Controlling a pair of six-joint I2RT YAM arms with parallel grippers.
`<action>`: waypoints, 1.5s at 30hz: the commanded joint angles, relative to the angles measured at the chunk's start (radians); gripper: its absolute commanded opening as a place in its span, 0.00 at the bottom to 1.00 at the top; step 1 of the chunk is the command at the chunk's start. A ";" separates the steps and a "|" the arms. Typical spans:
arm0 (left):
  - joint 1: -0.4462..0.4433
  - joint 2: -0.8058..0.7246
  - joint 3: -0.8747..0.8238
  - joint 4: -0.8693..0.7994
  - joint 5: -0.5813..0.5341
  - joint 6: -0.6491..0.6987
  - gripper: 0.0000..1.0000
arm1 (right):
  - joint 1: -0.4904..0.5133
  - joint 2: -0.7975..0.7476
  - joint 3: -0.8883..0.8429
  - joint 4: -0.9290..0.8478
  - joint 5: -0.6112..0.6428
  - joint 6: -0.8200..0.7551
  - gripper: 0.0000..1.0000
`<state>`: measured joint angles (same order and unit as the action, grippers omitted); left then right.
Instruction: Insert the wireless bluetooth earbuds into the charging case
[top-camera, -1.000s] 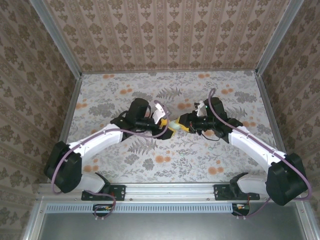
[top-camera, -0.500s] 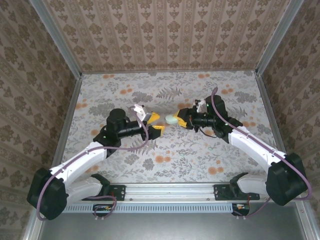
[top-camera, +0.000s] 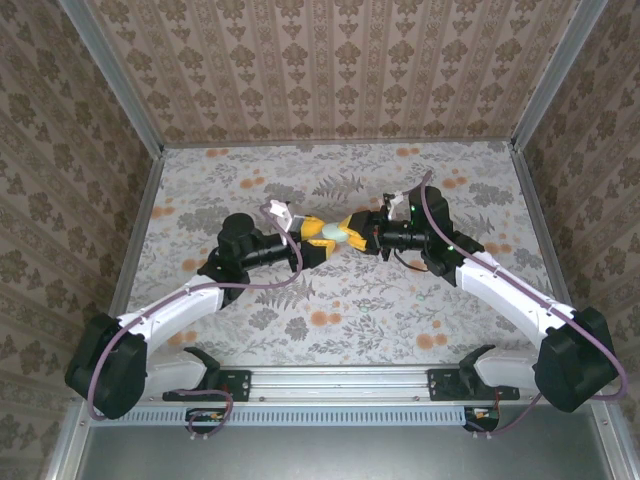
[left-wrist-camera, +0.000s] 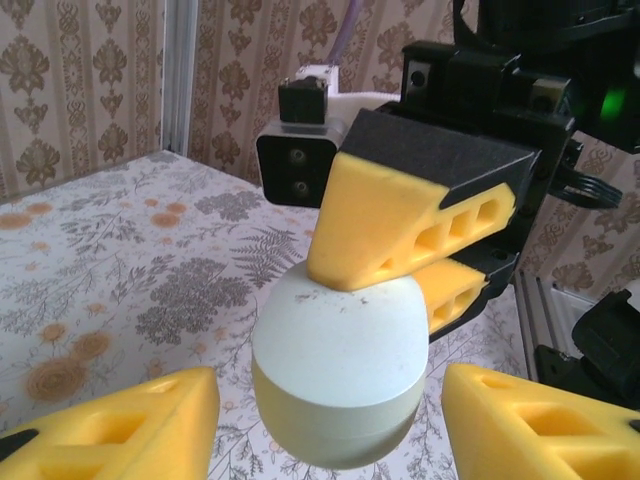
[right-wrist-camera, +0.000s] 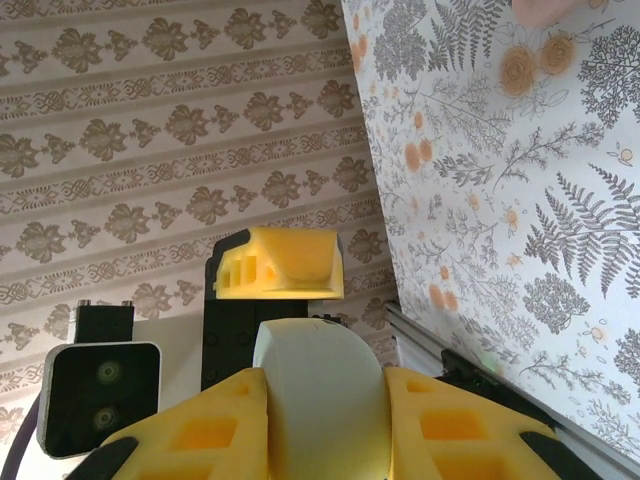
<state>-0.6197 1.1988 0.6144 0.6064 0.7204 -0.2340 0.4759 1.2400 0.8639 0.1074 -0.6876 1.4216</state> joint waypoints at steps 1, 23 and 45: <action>0.008 0.004 0.008 0.054 0.037 -0.026 0.58 | 0.006 -0.028 0.033 0.026 -0.023 0.037 0.19; 0.009 0.048 0.058 0.055 0.076 -0.031 0.24 | 0.014 -0.019 0.030 0.030 -0.035 0.038 0.25; 0.063 -0.192 0.075 -0.328 0.086 0.056 0.08 | 0.138 -0.115 0.291 -0.571 0.213 -0.910 0.39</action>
<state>-0.5621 1.0286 0.6498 0.3431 0.7876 -0.2123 0.5812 1.0794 1.1191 -0.3546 -0.5182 0.6514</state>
